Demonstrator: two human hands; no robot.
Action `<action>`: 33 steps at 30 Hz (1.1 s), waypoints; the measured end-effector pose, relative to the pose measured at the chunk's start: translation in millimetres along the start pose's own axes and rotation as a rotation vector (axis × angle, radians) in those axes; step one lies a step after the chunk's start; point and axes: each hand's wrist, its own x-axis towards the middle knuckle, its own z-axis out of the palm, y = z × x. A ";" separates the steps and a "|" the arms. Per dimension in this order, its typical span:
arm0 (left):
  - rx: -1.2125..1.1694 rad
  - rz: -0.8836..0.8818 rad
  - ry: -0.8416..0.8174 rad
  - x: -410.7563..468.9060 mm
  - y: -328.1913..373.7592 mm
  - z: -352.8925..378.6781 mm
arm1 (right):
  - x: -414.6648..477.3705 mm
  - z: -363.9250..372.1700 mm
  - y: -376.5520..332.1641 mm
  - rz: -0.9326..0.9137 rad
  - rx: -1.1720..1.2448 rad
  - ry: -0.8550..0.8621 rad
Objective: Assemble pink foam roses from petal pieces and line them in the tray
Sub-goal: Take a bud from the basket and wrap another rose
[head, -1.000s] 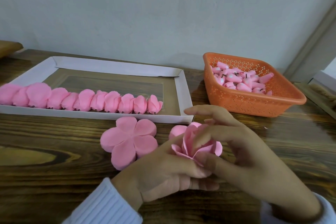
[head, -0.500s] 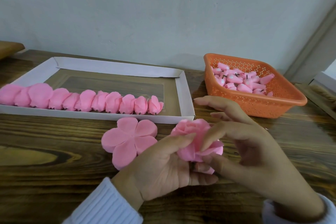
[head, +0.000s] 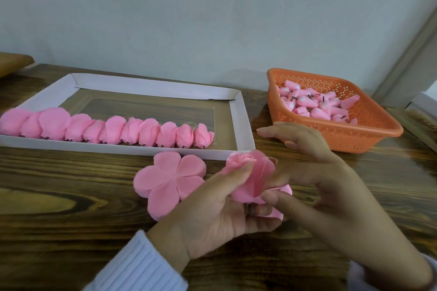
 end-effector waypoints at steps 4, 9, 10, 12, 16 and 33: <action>0.125 0.036 0.009 0.1 -0.3 3.3 | 0.0 1.5 1.3 0.034 0.064 -0.020; 0.260 0.080 -0.009 -1.2 -0.7 8.7 | 0.4 4.7 4.9 0.091 0.101 0.047; 0.268 0.064 -0.023 -2.3 0.1 9.8 | 0.4 5.3 5.7 0.108 0.118 0.066; 0.291 0.043 -0.043 -3.6 0.3 10.2 | 0.3 5.8 7.0 0.133 0.152 0.085; 0.336 0.037 0.021 -5.4 -0.8 11.5 | -0.1 5.0 8.8 0.134 0.214 0.077; 0.895 0.268 0.413 3.1 -6.0 5.3 | 1.0 18.2 0.1 0.019 0.012 0.092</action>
